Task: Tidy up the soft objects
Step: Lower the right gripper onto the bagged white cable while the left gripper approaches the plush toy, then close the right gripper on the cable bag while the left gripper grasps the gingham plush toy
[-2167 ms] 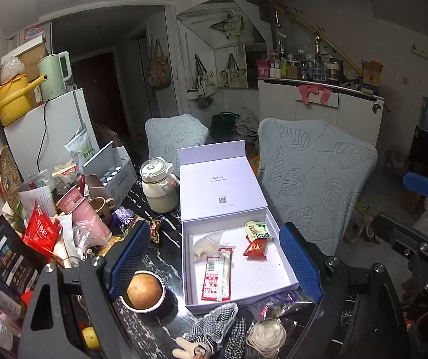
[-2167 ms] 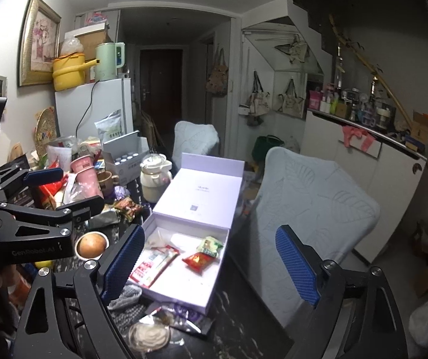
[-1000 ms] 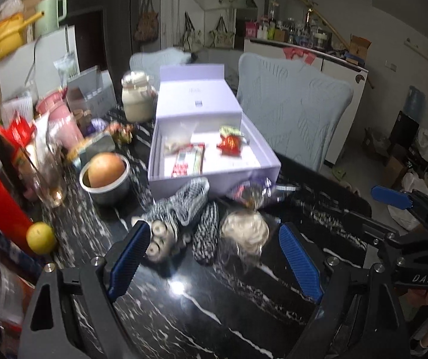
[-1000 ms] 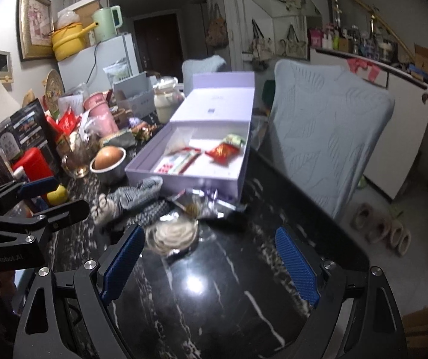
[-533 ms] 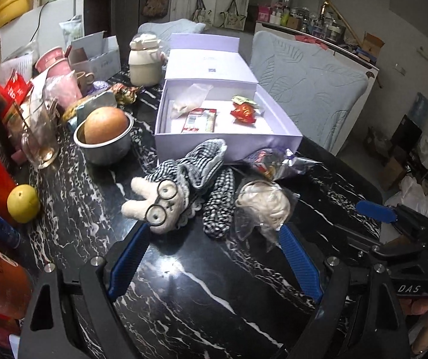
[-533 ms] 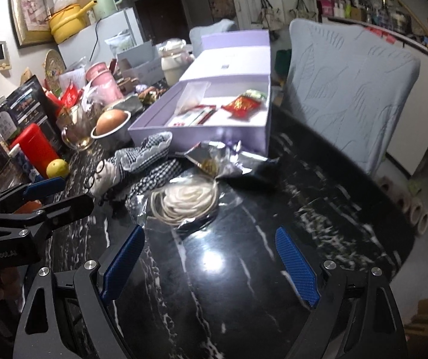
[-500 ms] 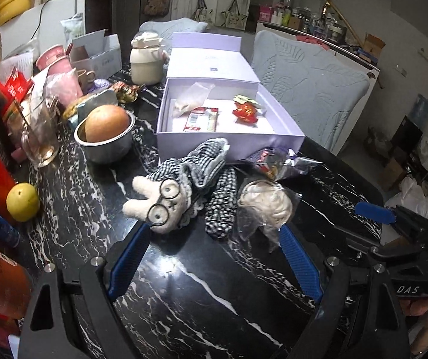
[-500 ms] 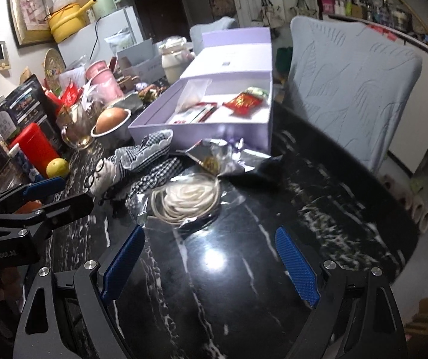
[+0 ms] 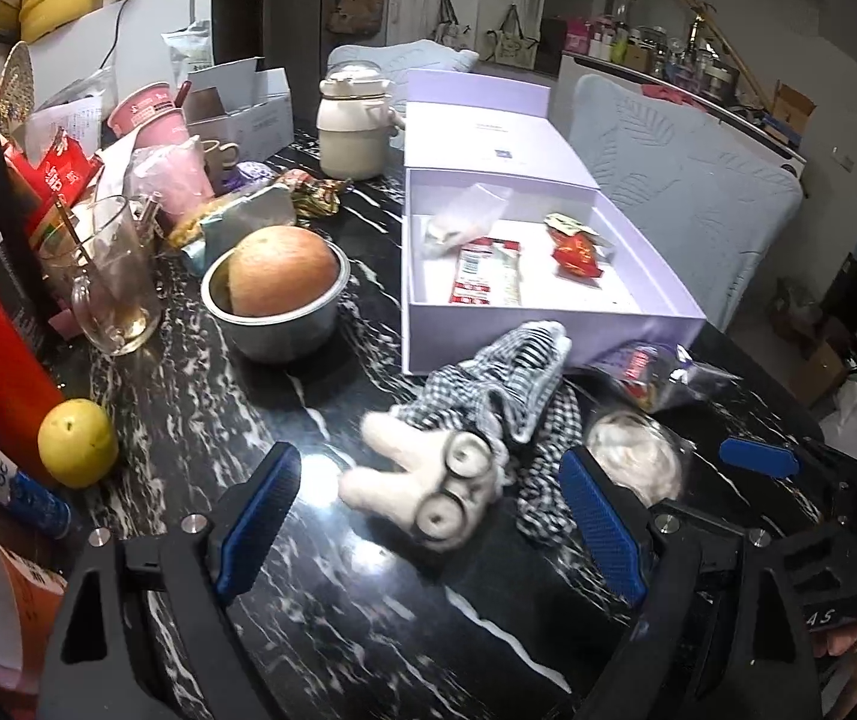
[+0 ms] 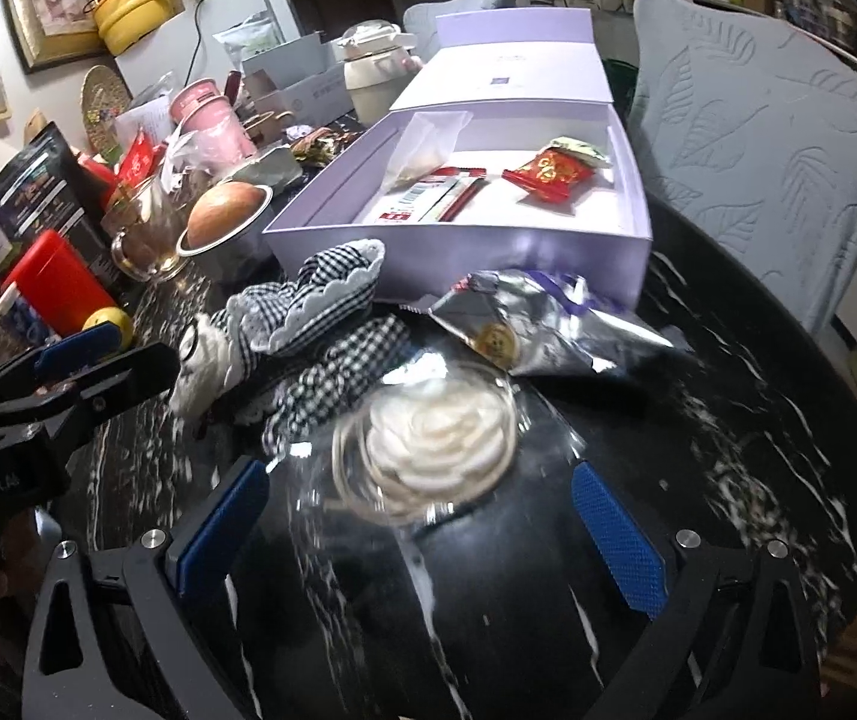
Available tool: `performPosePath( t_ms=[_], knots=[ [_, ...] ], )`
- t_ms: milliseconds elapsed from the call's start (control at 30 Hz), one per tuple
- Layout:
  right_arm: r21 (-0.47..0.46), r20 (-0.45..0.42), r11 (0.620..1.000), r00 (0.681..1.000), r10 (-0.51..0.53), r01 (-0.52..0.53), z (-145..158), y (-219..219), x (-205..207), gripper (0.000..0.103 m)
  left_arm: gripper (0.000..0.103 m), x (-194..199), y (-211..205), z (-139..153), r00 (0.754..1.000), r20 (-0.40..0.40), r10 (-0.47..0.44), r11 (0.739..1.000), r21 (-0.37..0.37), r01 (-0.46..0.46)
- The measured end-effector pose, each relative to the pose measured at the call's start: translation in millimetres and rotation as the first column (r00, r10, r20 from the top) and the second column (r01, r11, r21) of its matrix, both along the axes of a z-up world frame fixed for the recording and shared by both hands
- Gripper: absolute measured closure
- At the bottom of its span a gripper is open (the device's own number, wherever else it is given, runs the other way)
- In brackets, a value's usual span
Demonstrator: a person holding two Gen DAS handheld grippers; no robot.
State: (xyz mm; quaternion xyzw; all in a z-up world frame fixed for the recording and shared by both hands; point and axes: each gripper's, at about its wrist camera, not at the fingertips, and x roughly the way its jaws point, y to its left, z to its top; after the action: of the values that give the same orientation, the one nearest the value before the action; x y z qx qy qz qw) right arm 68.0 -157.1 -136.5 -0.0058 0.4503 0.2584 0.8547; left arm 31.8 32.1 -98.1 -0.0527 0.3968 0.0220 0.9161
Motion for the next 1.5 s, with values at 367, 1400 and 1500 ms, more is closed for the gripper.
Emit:
performPosePath(
  t_ms=[367,1400,1500],
  knots=[
    [-0.065,-0.059,0.998,0.998,0.003,-0.007,-23.7,13.9,27.7,0.0,0.014,30.6,4.9,-14.1,0.998,-0.036,-0.042,0.998,-0.044,0.04],
    [-0.076,-0.013,0.997,1.0,0.008,-0.009,-19.1,-40.3,-6.9,0.051,0.056,3.6,-41.7,-42.3,0.98,-0.128,-0.152,0.986,-0.086,0.142],
    [-0.065,-0.015,0.998,1.0,-0.005,0.004,-18.7,-48.9,-10.7,0.056,0.056,-11.5,-46.4,-40.4,0.983,-0.125,-0.131,0.99,-0.073,0.123]
  ],
)
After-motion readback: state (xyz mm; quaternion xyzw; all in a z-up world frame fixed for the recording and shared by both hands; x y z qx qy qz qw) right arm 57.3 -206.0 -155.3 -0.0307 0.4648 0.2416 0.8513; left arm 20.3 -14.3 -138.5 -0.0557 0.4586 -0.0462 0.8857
